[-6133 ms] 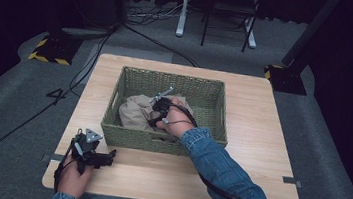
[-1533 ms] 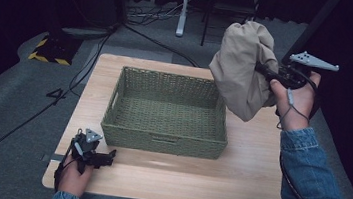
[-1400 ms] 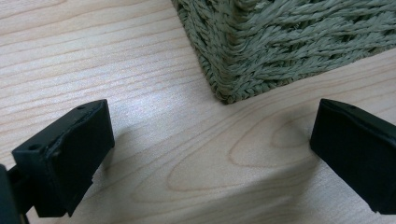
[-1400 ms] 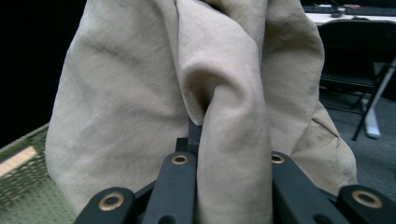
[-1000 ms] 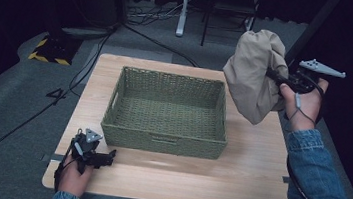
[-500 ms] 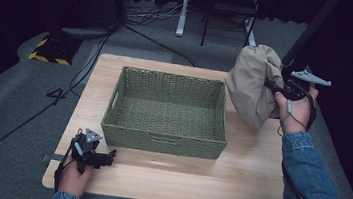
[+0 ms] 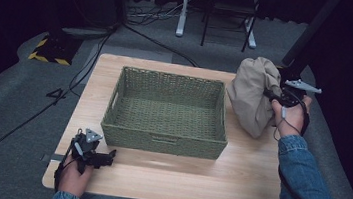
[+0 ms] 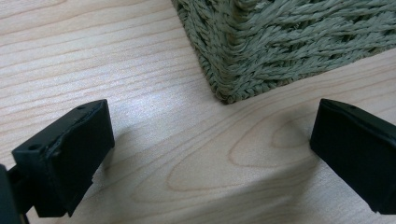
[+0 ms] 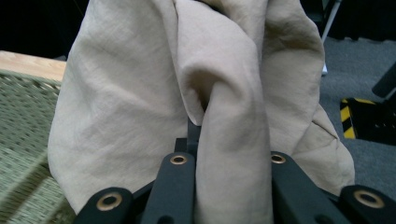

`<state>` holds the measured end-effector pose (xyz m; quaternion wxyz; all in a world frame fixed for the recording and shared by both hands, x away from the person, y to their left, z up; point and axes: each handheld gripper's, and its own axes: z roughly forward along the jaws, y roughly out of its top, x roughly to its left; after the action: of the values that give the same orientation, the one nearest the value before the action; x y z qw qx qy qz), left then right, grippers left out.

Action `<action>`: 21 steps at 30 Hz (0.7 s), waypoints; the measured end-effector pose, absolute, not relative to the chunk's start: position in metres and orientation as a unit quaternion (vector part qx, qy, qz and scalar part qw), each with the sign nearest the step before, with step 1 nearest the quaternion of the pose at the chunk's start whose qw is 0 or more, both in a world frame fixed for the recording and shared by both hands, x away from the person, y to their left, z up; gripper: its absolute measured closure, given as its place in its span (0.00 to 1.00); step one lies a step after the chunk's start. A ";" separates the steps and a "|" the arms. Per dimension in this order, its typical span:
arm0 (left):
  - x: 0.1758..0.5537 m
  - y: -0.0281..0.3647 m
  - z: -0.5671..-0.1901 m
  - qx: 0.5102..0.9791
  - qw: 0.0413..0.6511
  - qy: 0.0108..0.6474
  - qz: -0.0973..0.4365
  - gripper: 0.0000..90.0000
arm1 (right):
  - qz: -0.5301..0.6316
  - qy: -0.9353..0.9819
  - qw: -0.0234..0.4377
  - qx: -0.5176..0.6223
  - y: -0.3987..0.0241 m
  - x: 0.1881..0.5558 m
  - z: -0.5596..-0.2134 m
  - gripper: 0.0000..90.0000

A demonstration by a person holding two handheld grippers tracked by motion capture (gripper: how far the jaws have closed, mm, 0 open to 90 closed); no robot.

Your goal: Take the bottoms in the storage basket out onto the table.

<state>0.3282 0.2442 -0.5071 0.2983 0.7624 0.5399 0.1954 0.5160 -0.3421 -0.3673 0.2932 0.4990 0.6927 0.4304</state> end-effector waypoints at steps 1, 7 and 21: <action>0.328 0.244 -0.507 0.762 0.298 0.540 0.195 0.00 | 0.428 0.693 0.292 0.502 -0.343 0.517 -0.370 0.90; 0.328 0.244 -0.507 0.762 0.298 0.540 0.195 0.00 | 0.409 0.698 0.282 0.516 -0.344 0.522 -0.388 0.90; 0.328 0.244 -0.507 0.762 0.298 0.540 0.196 0.00 | 0.353 0.715 0.258 0.546 -0.342 0.534 -0.428 0.89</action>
<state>0.3282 0.2442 -0.5071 0.2984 0.7623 0.5400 0.1955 0.5344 -0.3415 -0.4275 0.2578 0.5457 0.7150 0.3528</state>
